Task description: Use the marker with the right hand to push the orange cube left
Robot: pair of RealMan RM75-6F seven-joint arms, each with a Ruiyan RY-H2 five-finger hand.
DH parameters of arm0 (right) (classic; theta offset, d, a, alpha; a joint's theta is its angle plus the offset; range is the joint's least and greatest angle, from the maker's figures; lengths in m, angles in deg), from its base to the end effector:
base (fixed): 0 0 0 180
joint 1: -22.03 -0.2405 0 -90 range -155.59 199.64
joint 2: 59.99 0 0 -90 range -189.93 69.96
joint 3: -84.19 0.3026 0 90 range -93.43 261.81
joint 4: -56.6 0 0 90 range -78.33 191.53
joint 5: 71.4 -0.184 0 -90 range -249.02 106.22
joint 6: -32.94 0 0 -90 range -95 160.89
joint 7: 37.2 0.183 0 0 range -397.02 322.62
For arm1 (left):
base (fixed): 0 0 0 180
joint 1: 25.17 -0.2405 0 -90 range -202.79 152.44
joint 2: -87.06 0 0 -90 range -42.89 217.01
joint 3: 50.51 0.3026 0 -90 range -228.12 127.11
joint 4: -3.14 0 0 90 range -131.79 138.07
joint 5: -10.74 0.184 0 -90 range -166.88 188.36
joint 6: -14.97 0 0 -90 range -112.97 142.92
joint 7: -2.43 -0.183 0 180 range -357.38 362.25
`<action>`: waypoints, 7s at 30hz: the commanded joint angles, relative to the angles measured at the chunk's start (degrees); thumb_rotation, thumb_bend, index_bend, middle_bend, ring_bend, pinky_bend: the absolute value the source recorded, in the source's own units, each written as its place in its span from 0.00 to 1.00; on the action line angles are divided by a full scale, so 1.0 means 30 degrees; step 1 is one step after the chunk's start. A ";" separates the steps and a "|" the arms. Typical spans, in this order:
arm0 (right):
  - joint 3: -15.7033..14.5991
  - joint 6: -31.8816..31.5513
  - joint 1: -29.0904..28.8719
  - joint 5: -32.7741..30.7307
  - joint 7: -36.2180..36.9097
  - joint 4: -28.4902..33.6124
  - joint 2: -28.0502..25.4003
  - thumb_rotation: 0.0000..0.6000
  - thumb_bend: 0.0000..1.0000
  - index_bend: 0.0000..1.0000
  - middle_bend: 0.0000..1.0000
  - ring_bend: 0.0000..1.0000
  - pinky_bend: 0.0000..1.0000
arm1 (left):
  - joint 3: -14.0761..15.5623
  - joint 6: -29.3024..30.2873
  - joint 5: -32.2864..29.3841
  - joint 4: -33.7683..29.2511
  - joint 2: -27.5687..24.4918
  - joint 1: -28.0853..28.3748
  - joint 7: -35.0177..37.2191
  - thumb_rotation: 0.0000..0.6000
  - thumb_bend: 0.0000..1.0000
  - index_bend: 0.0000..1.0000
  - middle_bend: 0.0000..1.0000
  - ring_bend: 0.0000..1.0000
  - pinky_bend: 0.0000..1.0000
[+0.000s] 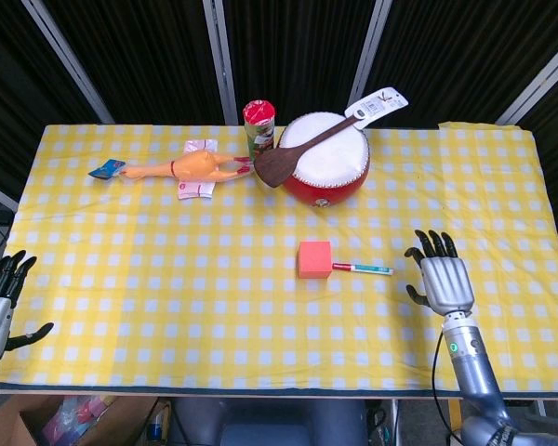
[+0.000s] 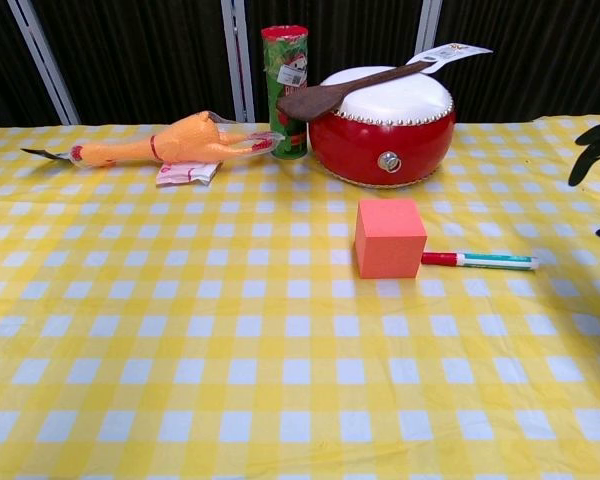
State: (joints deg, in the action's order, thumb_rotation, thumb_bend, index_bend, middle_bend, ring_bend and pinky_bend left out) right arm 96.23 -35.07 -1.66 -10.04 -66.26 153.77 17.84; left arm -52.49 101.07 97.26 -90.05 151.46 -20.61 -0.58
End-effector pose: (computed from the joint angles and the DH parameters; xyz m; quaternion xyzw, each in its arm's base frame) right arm -0.2777 -0.3403 0.0958 0.6433 -0.4071 0.3213 0.5632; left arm -0.3391 0.2166 0.1996 -0.6022 -0.3765 -0.3806 0.5923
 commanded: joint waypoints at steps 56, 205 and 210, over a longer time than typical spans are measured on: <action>0.0944 0.1784 -0.3377 -0.4312 0.0479 -0.8098 0.7183 1.00 0.34 0.45 0.16 0.00 0.00 | -0.0162 -0.0303 -0.0796 -0.0243 -0.0132 -0.0110 0.0035 1.00 0.00 0.00 0.00 0.00 0.00; 0.2609 0.1478 -0.7215 -0.5535 -0.2260 -0.7411 1.0645 1.00 0.58 0.70 0.25 0.01 0.02 | 0.0445 -0.0894 -0.0072 -0.0589 -0.1007 -0.0010 0.1928 1.00 0.00 0.00 0.00 0.00 0.00; 0.2619 0.1550 -0.7497 -0.5549 -0.2429 -0.7611 1.0956 1.00 0.58 0.70 0.25 0.01 0.02 | 0.0464 -0.0882 -0.0063 -0.0593 -0.1009 -0.0025 0.1908 1.00 0.00 0.00 0.00 0.00 0.00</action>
State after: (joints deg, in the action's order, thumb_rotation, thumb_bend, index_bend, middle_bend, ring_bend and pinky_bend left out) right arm 104.12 -30.43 -24.07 -26.70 -73.47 130.99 50.62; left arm -51.09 98.43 97.10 -91.82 148.44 -20.68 5.12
